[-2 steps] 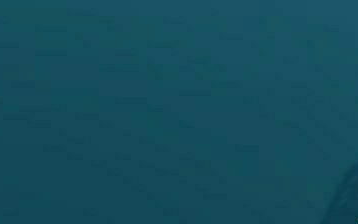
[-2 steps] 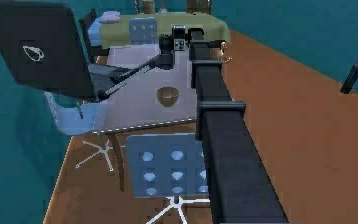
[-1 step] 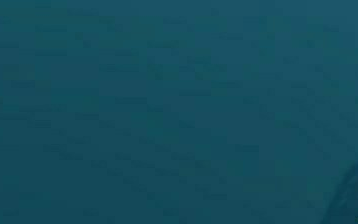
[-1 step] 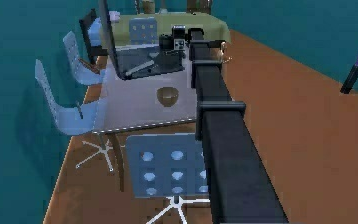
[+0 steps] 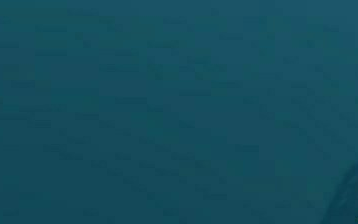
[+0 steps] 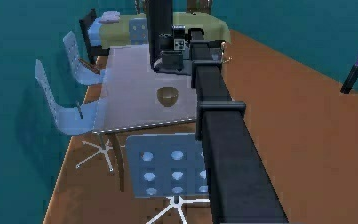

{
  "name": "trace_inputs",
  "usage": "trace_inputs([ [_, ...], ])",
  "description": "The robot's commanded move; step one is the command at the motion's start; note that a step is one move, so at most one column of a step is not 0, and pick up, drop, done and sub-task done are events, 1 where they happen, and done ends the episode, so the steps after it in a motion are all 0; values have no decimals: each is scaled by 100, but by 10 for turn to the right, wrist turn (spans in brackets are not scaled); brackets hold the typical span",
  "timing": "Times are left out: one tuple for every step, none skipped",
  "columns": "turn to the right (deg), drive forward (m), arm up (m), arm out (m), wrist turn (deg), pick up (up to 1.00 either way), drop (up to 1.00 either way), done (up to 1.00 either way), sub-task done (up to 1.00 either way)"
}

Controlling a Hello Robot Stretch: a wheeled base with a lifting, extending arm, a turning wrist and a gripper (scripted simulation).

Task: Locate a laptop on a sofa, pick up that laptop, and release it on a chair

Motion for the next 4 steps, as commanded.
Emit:
trace_inputs([
  [0,0,-30,0,0,0,0,0,0],
  [0,0,-50,0,0,0,0,0,0],
  [0,0,0,0,0,0,100,0,0],
  [0,0,0,-10,0,0,0,0,0],
])
